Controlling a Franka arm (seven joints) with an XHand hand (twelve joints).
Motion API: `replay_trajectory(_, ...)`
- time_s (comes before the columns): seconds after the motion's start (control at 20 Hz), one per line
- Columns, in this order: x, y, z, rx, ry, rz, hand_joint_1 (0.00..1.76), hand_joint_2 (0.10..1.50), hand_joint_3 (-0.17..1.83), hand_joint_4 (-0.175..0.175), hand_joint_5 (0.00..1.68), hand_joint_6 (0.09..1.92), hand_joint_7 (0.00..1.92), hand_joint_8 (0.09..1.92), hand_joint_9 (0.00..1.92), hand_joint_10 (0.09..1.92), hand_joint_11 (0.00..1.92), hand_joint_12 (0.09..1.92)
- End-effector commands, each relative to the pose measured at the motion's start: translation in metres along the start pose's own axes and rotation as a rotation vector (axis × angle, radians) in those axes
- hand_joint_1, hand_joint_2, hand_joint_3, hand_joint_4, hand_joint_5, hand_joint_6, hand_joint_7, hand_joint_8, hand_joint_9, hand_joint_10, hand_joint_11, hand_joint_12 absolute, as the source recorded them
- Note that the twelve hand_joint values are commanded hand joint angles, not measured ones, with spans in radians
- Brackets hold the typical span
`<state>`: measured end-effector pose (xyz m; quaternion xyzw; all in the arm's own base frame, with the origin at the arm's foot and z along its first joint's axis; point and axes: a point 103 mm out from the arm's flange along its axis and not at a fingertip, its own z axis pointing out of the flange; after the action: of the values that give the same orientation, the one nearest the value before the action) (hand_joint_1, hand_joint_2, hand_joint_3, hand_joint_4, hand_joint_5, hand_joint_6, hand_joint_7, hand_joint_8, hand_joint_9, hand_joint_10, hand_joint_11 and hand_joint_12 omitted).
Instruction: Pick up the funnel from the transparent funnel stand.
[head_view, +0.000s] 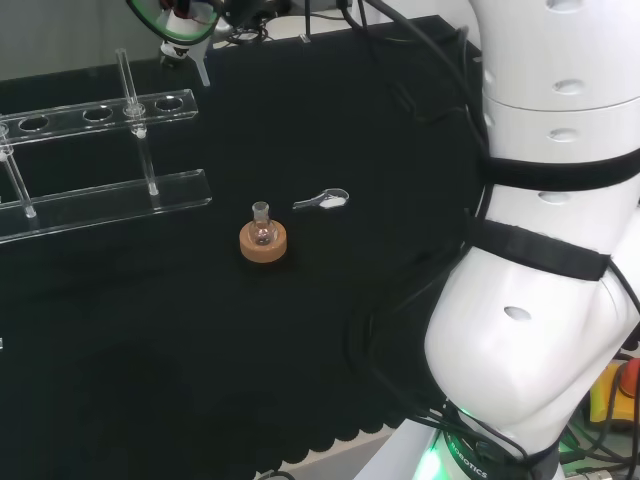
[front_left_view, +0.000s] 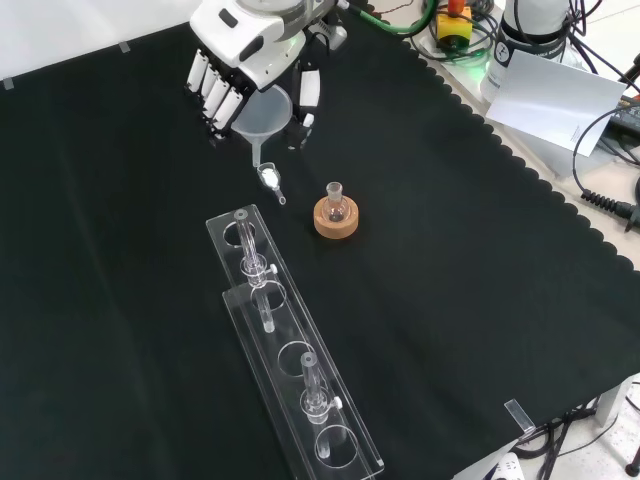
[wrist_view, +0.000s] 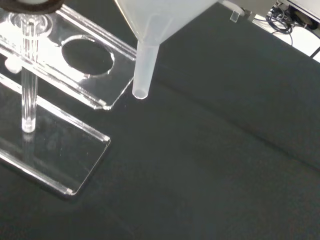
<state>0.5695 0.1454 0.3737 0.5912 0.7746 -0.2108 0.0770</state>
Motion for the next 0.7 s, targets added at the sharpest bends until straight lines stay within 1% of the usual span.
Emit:
replay_trajectory(0.05, 0.003, -0.039, -0.007, 0.0, 0.018, 0.058, 0.83, 0.76, 0.54, -0.088, 0.74, 0.77, 0.76, 0.75, 1.2, 0.6, 0.89, 1.04)
replay_trajectory(0.2, 0.005, -0.051, -0.004, 0.004, 0.023, 0.068, 0.83, 0.76, 0.54, -0.088, 0.74, 0.77, 0.76, 0.75, 1.2, 0.6, 0.89, 1.04)
replay_trajectory(0.45, 0.007, -0.062, -0.001, 0.007, 0.034, 0.078, 0.83, 0.75, 0.55, -0.088, 0.74, 0.77, 0.76, 0.75, 1.21, 0.6, 0.89, 1.04)
replay_trajectory(0.7, 0.0, -0.071, 0.004, 0.006, 0.046, 0.091, 0.83, 0.75, 0.55, -0.088, 0.74, 0.78, 0.77, 0.75, 1.21, 0.6, 0.89, 1.04)
